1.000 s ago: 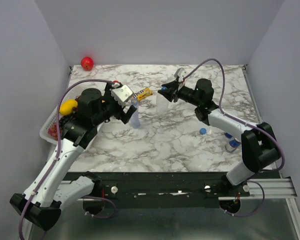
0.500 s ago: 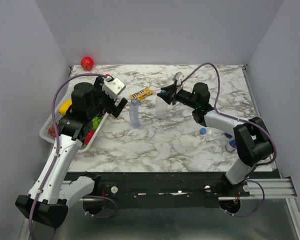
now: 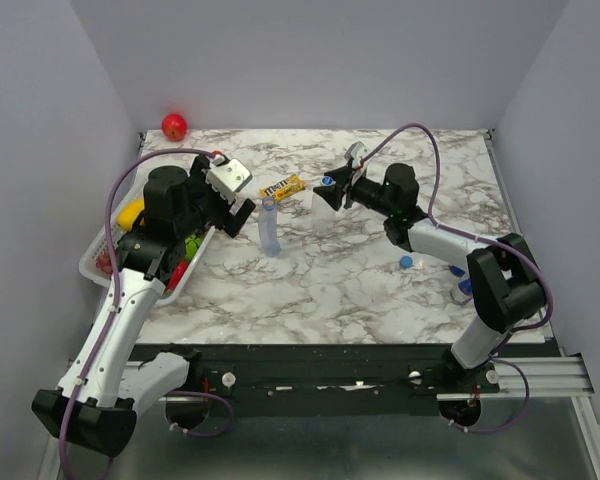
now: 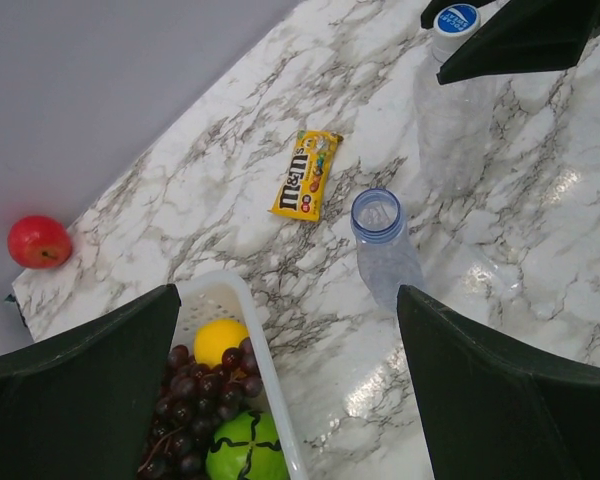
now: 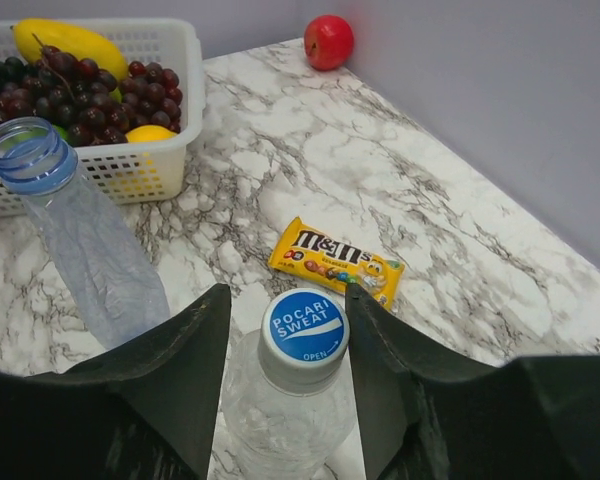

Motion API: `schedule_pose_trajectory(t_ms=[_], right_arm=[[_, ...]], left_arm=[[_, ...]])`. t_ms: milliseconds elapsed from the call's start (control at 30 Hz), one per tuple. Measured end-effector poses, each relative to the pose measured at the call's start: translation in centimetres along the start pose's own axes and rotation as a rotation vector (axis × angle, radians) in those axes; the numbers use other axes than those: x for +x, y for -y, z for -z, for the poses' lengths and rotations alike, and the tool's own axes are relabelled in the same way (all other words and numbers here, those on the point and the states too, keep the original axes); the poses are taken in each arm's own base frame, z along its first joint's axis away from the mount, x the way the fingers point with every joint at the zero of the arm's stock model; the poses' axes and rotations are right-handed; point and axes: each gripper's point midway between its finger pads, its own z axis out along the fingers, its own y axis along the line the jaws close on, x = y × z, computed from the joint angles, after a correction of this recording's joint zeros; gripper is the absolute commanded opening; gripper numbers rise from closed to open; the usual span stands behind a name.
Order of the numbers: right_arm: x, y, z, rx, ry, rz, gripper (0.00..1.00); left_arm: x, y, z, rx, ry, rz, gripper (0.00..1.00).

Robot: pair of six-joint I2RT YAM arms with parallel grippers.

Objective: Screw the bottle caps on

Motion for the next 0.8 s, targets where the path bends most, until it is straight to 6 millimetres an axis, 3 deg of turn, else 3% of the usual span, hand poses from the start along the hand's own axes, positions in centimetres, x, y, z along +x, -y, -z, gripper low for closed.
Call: schedule_pose_trajectory(t_ms=[300, 467, 633, 700, 800], right_arm=[[-2.4, 1.2, -0.8, 0.027, 0.028, 0.019, 0.67], [-4.8, 1.3, -1.3, 0.002, 0.035, 0.016, 0.78], [-8.7, -1.2, -1.4, -0.155, 0.091, -0.005, 0.80], [-9.3, -2.4, -1.5, -0.211, 0.093, -0.014, 0.83], [-9.0, -5.9, -1.7, -0.327, 0.075, -0.037, 0.92]], left_arm=[[0.6, 0.5, -0.2, 0.030, -0.005, 0.003, 0.99], [0.7, 0.2, 0.1, 0.008, 0.002, 0.023, 0.99], [1.4, -1.1, 1.4, -0.066, 0.021, 0.060, 0.99], [1.8, -1.6, 2.0, -0.097, 0.027, 0.073, 0.99], [2.4, -2.1, 3.1, -0.137, 0.034, 0.092, 0.99]])
